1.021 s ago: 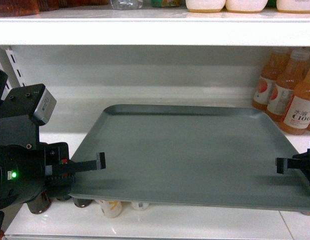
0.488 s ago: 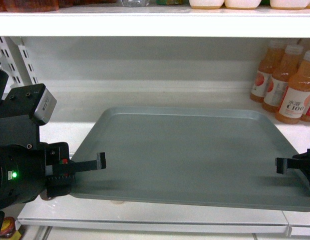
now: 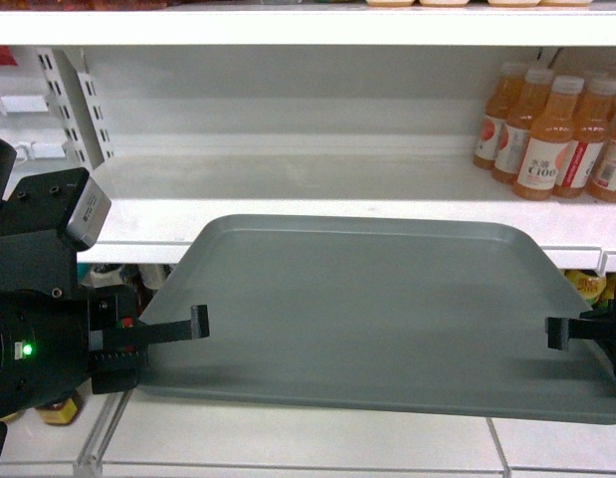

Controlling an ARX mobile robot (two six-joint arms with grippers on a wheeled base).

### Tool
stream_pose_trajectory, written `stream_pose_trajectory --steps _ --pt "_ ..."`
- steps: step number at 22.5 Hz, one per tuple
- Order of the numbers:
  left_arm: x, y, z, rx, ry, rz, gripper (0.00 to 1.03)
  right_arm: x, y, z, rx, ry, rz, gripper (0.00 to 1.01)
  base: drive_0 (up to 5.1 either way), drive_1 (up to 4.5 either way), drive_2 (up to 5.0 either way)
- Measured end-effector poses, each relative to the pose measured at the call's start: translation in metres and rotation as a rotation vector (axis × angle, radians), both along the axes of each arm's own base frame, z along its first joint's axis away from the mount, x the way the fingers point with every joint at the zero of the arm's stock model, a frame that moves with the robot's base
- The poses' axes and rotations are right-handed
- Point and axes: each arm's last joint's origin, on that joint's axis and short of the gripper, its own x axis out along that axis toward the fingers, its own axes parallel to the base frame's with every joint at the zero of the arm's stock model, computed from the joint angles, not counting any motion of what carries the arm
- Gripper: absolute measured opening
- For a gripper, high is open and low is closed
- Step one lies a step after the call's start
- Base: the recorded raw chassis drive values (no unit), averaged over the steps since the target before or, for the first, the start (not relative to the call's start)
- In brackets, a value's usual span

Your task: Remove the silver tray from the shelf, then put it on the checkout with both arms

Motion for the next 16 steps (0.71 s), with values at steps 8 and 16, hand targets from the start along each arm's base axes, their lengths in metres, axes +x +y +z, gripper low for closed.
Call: stream_pose_trajectory --steps 8,16 --pt "0.0001 0.0000 -0.0003 -0.002 0.000 -0.002 0.03 -0.0002 0.0000 -0.0002 0.000 0.002 0.000 0.03 0.1 -4.10 4.2" --pt "0.0000 -0.0001 -0.0004 0.000 0.000 0.000 0.03 -0.0004 -0.0001 -0.0003 0.000 0.001 0.000 0.03 0.1 -4.11 4.3"
